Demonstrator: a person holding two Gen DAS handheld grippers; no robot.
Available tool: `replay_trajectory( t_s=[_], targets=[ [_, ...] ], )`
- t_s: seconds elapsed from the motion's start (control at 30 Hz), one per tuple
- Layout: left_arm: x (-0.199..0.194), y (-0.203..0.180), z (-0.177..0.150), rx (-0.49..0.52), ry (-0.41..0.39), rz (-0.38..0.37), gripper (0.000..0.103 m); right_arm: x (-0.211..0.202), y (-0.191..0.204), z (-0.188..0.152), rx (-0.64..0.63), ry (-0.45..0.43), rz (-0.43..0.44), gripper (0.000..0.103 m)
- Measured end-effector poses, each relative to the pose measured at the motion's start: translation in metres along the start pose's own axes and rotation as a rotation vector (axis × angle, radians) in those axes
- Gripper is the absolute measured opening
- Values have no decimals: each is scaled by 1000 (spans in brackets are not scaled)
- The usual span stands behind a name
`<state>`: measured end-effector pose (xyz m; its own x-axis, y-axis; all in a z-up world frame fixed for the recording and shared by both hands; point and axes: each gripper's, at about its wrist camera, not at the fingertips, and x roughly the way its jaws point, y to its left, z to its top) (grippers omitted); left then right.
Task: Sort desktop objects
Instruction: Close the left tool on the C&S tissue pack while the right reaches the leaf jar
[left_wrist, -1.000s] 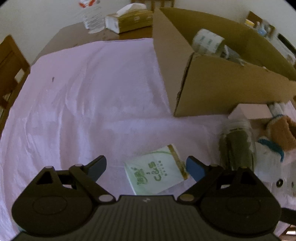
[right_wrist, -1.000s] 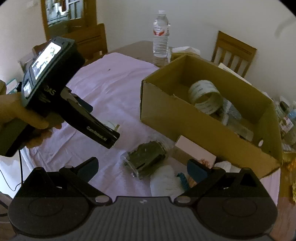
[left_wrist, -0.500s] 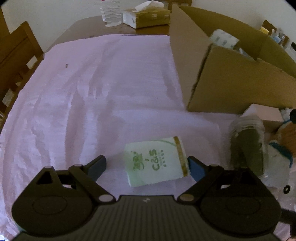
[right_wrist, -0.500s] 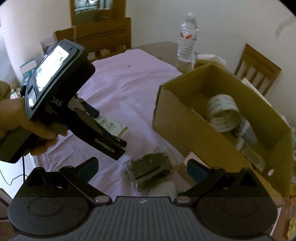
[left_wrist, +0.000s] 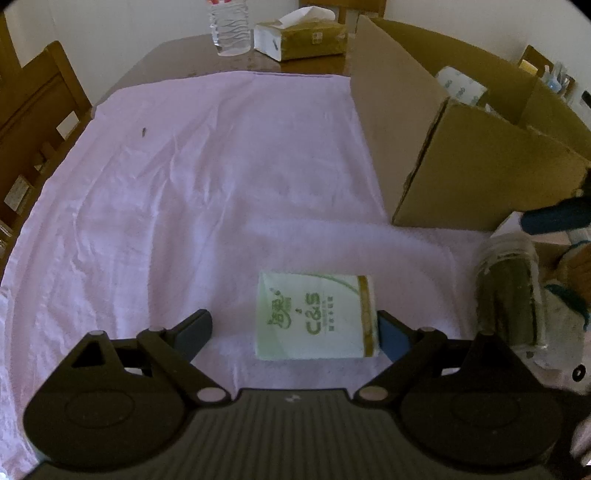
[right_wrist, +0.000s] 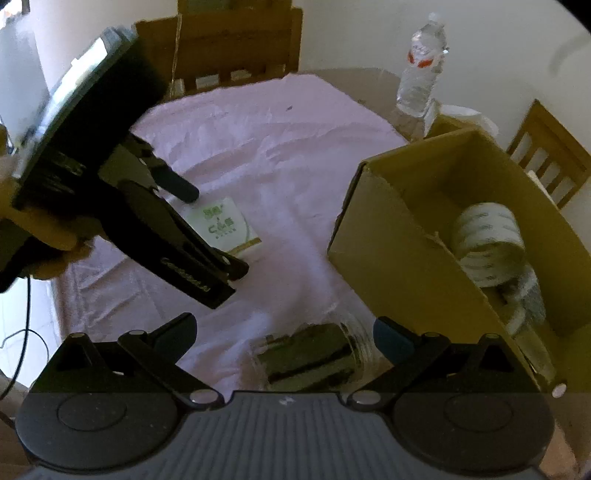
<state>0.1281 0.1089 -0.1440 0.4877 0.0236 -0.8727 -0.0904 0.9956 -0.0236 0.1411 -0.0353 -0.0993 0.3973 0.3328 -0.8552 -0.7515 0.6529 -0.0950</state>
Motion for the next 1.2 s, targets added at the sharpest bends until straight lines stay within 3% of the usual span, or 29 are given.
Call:
replay_trajectory(
  t_s=[0.27,0.53,0.9,1.2],
  targets=[
    [-1,5,-3,30,-11,-10,94,13,-2,-1,35,73,24,103],
    [-1,11,-3,75,-14,-21,94,8,12,-5,151,157,90,103],
    [-5,14,-8,122,-46,-35,93,35,30,-18,109,240,81,103],
    [-3,7,-3,221,-56,-79,90,34,35,-22,81,228,90,103]
  ],
)
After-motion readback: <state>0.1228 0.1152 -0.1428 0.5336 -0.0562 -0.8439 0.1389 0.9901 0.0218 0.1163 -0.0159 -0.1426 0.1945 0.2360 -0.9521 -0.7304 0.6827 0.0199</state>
